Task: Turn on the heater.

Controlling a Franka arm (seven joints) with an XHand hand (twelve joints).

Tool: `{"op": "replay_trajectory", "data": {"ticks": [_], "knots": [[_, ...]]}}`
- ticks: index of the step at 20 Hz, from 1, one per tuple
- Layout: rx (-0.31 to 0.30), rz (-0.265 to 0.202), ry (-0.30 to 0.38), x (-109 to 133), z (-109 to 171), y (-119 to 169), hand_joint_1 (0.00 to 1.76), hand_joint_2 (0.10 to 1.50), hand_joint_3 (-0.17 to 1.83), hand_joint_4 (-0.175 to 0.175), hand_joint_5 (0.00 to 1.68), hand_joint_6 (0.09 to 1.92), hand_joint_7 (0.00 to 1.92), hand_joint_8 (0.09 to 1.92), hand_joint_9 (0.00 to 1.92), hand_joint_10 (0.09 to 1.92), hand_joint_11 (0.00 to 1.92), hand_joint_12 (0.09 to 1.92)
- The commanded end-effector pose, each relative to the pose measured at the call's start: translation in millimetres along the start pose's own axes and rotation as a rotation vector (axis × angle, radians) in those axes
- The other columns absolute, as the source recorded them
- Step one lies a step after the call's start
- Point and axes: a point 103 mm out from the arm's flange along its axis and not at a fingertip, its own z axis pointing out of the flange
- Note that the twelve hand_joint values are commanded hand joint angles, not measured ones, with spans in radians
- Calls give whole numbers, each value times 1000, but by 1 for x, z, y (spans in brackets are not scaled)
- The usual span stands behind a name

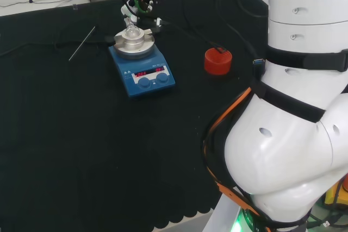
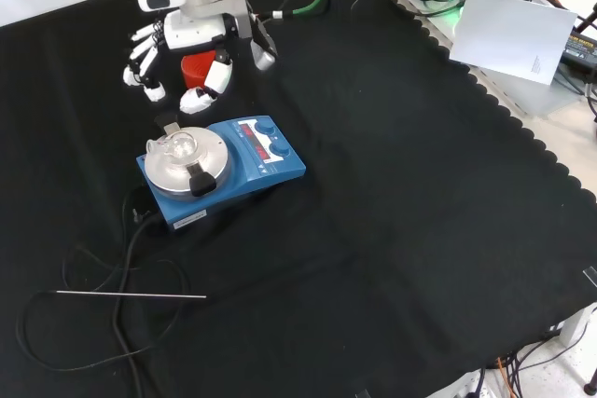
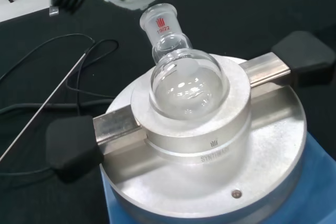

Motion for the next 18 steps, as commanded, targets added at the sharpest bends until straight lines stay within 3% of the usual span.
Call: {"op": "replay_trajectory", "data": {"ticks": [1, 6, 10, 18], "knots": [[36, -26, -25, -14, -4, -26, 921, 620, 729, 0, 729, 829, 370, 630, 561, 627, 189, 1339], [8, -5, -46, -10, -1, -46, 914, 618, 728, -4, 708, 821, 362, 631, 553, 628, 186, 1341], [-5, -2, -21, -40, -18, -57, 910, 617, 726, -10, 679, 809, 355, 631, 548, 630, 182, 1342], [46, -37, -133, -61, -34, -81, 894, 616, 721, -23, 543, 747, 401, 653, 560, 641, 186, 1350]]}}
